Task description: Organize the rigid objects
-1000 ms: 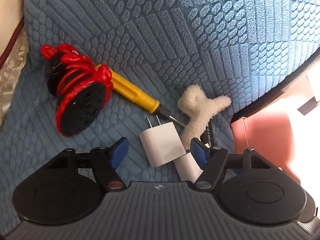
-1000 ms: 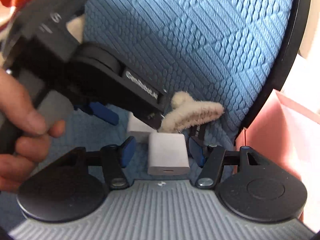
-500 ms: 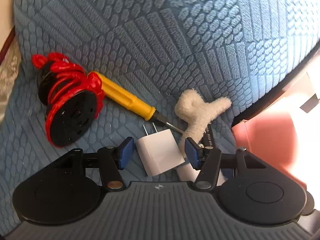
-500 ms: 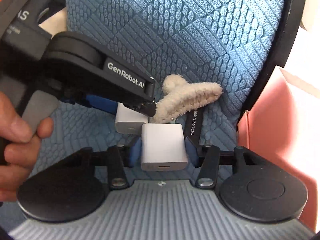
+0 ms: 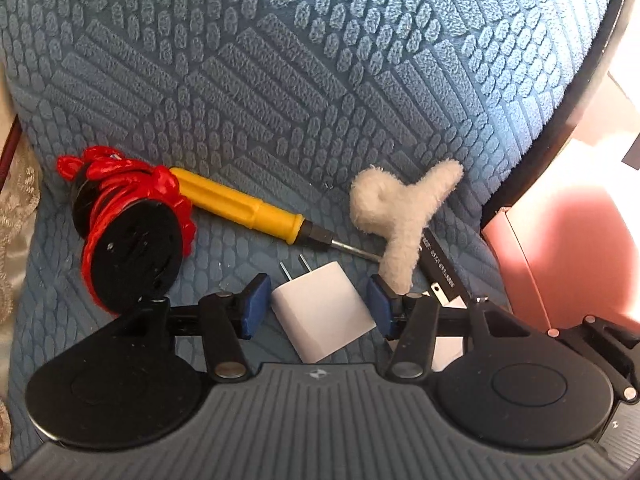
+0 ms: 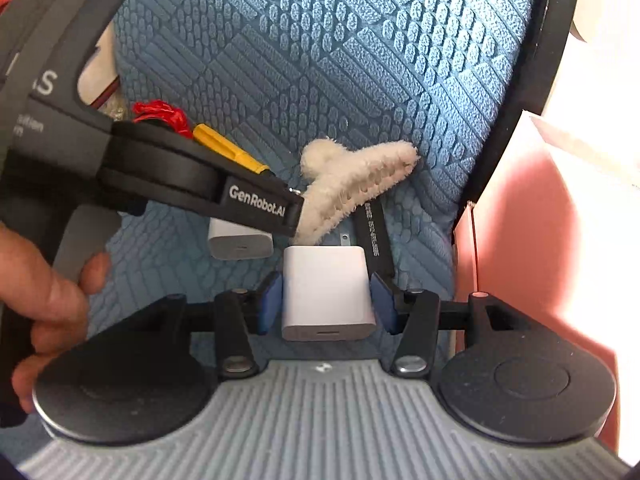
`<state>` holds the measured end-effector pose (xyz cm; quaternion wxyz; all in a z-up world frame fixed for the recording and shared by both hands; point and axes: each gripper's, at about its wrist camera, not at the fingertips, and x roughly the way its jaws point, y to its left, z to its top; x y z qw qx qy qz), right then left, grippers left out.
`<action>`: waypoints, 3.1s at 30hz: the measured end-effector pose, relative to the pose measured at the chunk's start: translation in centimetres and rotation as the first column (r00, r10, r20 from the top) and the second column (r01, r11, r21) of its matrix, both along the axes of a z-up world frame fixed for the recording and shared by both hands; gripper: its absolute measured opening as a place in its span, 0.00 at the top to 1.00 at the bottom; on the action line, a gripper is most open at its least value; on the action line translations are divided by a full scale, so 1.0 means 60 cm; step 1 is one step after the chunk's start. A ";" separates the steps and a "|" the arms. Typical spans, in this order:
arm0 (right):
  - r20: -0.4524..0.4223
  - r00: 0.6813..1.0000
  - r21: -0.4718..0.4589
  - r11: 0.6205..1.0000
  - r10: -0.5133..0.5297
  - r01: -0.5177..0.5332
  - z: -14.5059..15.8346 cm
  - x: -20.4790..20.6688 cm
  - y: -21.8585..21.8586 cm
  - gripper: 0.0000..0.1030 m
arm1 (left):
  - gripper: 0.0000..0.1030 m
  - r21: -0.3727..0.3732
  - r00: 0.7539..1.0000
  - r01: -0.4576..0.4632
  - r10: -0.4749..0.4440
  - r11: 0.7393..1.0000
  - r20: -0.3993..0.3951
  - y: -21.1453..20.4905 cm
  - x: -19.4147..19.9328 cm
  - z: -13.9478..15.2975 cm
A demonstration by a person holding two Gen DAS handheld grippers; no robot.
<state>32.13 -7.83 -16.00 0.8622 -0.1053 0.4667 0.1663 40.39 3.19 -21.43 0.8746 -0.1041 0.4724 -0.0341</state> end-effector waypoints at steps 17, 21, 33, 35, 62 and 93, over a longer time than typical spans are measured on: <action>-0.042 0.998 0.060 0.998 0.038 -0.035 0.043 -0.101 -0.006 0.49 | 0.46 -0.121 0.993 -0.087 0.075 0.989 -0.094 0.031 -0.136 0.011; -0.058 0.998 0.067 0.997 0.028 -0.024 0.048 -0.126 -0.008 0.49 | 0.46 -0.117 0.991 -0.109 0.099 0.987 -0.090 0.040 -0.176 0.026; -0.050 0.998 0.053 0.998 0.033 -0.030 0.078 -0.210 -0.010 0.50 | 0.46 -0.143 0.979 -0.190 0.176 0.971 -0.108 0.064 -0.297 0.048; -0.058 0.998 0.055 0.998 0.028 -0.025 0.082 -0.222 -0.014 0.50 | 0.46 -0.133 0.979 -0.192 0.180 0.972 -0.096 0.062 -0.318 0.057; -0.120 0.993 0.086 0.996 -0.024 0.034 0.062 -0.239 -0.047 0.50 | 0.41 -0.176 0.979 -0.170 0.146 0.970 -0.142 0.036 -0.355 0.053; -0.103 0.995 0.069 0.998 -0.002 0.009 0.117 -0.232 -0.063 0.50 | 0.69 -0.283 0.944 -0.331 0.313 0.900 -0.108 0.053 -0.412 0.106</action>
